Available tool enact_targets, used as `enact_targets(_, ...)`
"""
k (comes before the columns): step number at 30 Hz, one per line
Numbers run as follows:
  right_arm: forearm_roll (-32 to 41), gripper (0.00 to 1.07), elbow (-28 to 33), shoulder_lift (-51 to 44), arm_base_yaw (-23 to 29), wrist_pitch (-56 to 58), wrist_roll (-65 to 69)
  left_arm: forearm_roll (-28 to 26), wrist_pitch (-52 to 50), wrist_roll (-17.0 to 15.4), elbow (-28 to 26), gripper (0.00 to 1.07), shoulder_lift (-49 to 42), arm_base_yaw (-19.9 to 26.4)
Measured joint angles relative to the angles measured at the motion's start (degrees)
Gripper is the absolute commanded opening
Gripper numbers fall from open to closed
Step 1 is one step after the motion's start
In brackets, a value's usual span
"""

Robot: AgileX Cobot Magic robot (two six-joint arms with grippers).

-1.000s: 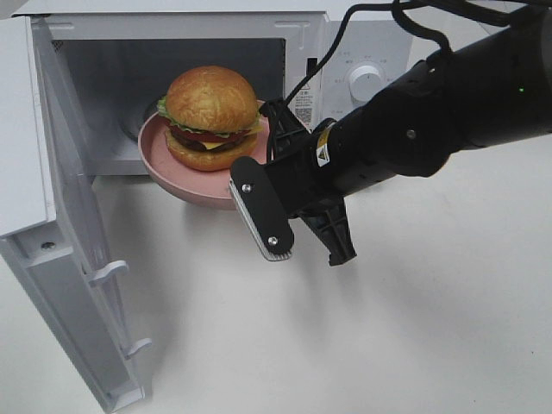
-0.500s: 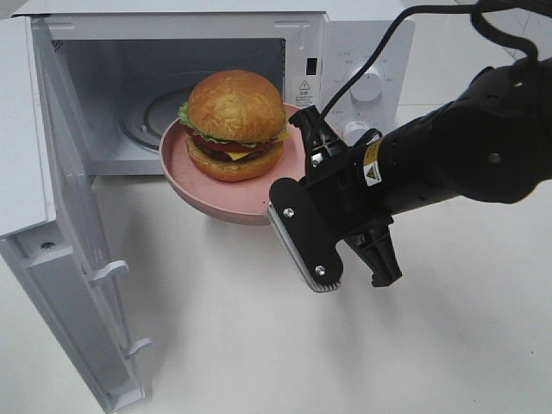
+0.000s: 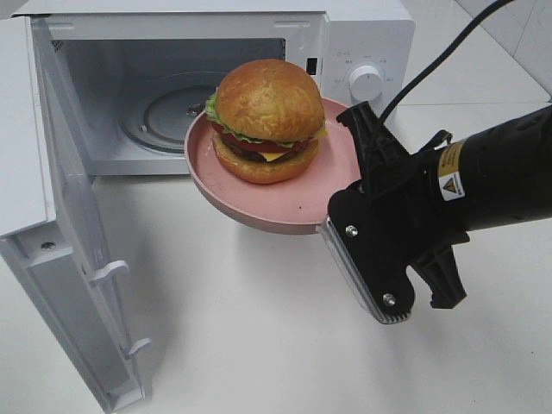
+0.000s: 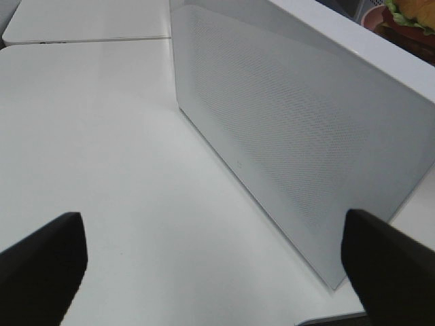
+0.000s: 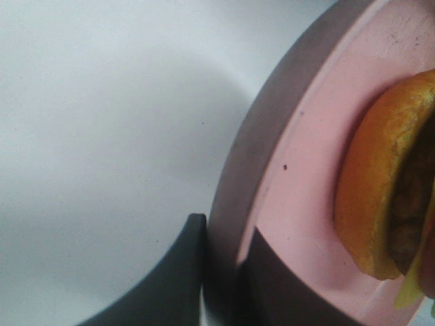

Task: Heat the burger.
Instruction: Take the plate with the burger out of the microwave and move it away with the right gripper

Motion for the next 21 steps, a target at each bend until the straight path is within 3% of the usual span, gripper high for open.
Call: enact_targets(21,-13.87,0.0,2.35,-14.32,0.0,17.3,20.57,0.0,0.0,0.0,0.0,0.94,0.0,0.0)
